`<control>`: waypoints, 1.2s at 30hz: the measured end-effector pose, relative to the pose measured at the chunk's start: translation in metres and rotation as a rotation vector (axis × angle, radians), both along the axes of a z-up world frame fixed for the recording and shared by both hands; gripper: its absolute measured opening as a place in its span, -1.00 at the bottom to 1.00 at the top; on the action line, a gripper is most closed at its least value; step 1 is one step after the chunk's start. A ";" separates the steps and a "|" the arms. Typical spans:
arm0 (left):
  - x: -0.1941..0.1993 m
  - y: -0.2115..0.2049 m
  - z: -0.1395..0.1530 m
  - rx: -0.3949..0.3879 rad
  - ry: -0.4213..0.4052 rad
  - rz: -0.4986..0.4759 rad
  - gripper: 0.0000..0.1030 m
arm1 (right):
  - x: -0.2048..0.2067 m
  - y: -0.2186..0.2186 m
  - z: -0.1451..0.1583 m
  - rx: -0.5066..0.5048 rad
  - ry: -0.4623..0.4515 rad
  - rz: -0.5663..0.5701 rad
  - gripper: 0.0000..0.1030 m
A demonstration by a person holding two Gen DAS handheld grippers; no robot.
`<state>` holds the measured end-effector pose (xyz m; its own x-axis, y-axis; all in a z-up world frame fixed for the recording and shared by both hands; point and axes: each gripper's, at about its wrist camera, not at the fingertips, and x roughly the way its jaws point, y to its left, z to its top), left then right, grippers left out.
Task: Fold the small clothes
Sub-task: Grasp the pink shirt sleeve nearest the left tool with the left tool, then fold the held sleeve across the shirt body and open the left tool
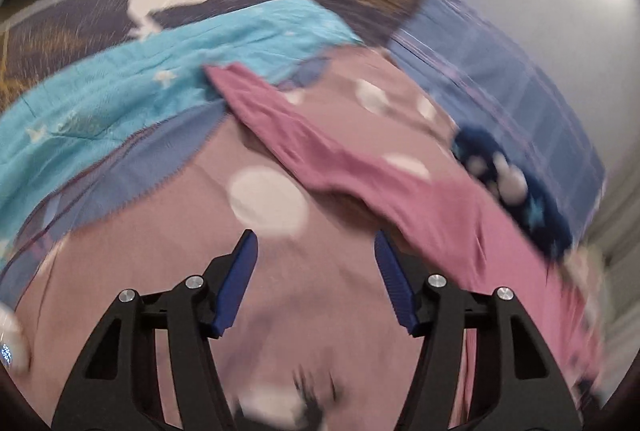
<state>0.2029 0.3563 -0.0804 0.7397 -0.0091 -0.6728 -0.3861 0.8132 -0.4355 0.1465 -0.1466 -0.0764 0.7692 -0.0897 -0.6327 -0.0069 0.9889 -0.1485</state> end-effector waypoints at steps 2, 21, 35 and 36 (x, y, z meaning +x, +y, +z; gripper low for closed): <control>0.021 0.021 -0.007 -0.054 0.001 0.024 0.21 | 0.011 0.001 -0.002 -0.020 0.005 -0.002 0.09; 0.128 -0.023 0.048 0.074 -0.164 -0.099 -0.95 | 0.044 -0.001 -0.020 -0.043 0.037 0.018 0.27; 0.041 -0.375 0.062 0.416 -0.291 -0.960 -0.19 | 0.020 -0.061 -0.018 0.136 0.063 -0.060 0.31; 0.036 -0.379 0.055 0.437 -0.272 -0.976 -0.14 | 0.020 -0.067 -0.018 0.156 0.071 -0.066 0.31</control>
